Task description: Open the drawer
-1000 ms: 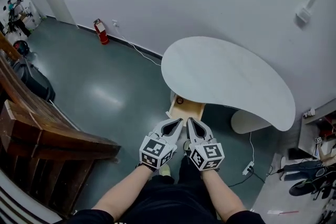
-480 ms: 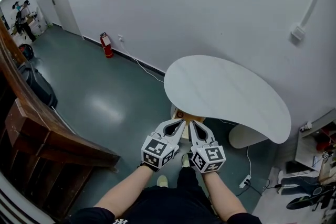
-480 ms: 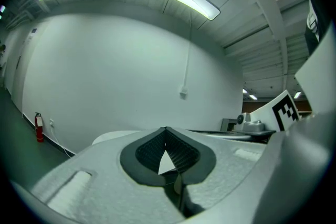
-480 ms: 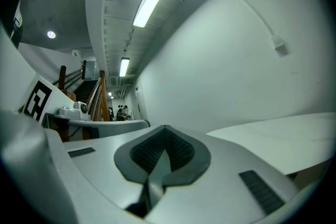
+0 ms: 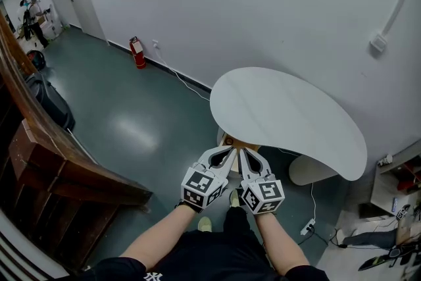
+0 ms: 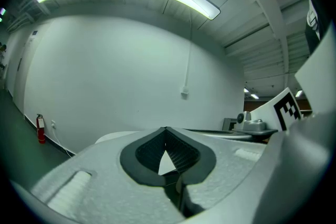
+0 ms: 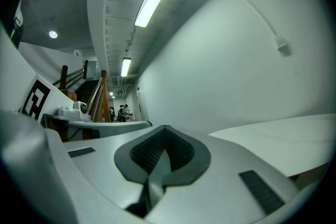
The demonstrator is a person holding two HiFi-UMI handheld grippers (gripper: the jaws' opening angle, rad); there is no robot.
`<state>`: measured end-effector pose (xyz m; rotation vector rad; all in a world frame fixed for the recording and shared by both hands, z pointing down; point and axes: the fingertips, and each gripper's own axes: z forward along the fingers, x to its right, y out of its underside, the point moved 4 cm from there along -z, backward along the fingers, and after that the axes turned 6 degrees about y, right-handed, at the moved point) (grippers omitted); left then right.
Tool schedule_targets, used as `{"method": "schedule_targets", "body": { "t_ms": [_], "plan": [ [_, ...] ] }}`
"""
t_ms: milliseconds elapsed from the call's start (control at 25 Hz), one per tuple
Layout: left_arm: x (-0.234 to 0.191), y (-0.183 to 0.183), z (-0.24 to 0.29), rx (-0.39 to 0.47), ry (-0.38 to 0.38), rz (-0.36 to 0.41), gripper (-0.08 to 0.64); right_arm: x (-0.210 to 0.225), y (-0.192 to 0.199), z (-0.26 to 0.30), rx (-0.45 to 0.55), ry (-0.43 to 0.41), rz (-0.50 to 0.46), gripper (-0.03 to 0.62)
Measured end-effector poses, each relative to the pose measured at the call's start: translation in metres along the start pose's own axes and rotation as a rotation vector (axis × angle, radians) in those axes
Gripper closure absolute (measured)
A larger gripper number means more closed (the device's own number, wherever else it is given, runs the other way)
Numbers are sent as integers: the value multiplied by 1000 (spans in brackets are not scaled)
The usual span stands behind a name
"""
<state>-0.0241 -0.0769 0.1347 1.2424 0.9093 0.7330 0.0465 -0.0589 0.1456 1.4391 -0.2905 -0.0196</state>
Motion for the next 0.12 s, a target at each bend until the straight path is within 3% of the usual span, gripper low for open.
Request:
{"method": "schedule_targets", "body": {
  "t_ms": [120],
  "plan": [
    [-3,0,1,2,-7,-1,552,1,1,2,0,1,-2,578]
  ]
}}
